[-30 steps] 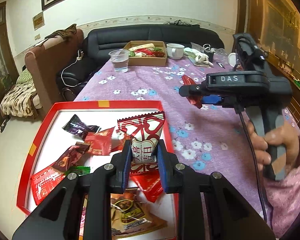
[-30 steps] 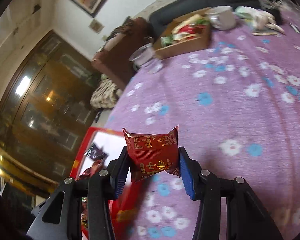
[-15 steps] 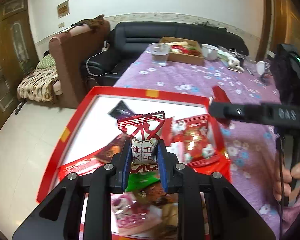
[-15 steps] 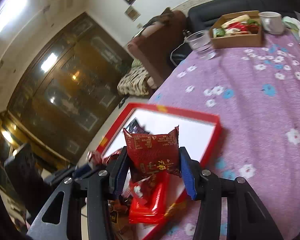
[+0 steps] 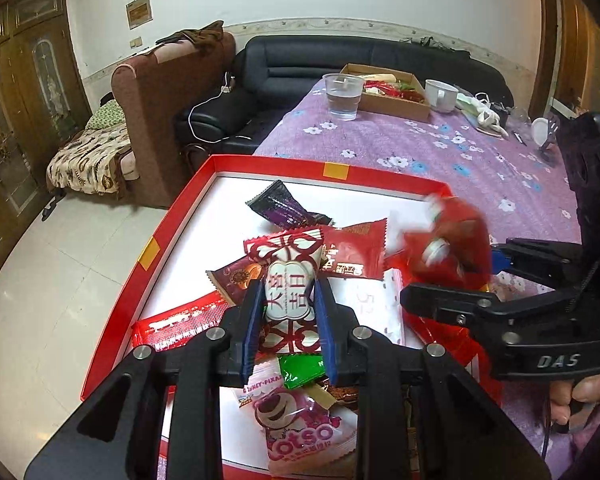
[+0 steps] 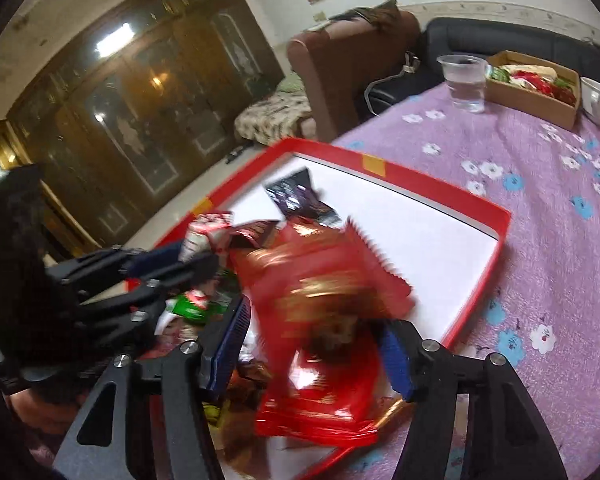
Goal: Organize snacks
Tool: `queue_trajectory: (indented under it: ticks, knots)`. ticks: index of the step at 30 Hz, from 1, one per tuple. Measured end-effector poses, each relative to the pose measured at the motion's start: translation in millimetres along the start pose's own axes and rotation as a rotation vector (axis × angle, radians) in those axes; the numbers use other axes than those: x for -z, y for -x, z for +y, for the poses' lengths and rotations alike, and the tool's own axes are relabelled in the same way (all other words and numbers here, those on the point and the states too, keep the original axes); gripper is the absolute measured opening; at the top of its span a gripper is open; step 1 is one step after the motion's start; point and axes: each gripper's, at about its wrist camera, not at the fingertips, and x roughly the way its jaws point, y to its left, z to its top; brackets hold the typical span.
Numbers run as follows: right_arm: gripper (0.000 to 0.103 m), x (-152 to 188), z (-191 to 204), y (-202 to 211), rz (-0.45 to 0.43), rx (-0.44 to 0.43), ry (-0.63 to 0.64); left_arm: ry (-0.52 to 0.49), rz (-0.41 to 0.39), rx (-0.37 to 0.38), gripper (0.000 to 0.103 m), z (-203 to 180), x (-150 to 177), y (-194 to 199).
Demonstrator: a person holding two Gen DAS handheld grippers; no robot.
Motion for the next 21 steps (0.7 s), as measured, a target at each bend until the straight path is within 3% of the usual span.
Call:
queue_trajectory:
  ticks: [2, 4, 8, 10, 15, 17, 21]
  knots:
    - [0.064, 1.5, -1.4, -2.9, 0.015, 0.035, 0.004, -0.002, 0.011, -0.013, 0.034, -0.6, 1.4, -2.3]
    - [0.064, 1.5, -4.3, -3.4, 0.021, 0.036, -0.01, -0.02, 0.02, -0.052, 0.053, -2.9, 2.9, -4.0]
    - [0.067, -2.4, -8.5, 17.0, -0.049, 0.022, -0.032, -0.061, -0.028, -0.141, 0.065, -7.9, 4.8, 4.7]
    - [0.071, -3.9, -10.5, 26.7, -0.096, 0.019, -0.041, -0.081, -0.076, -0.196, 0.085, -10.0, 3.1, 13.5]
    - [0.073, -5.2, -10.6, 50.6, -0.203, 0.026, -0.036, -0.058, -0.189, -0.235, 0.087, -7.4, -2.0, 38.5]
    - [0.074, -6.0, -8.4, 57.5, -0.234, 0.029, -0.032, -0.037, -0.196, -0.254, 0.087, -4.7, -3.3, 44.7]
    - [0.076, -8.4, -4.3, 70.5, -0.293, 0.051, -0.017, -0.06, -0.213, -0.363, 0.088, -9.1, -3.7, 53.5]
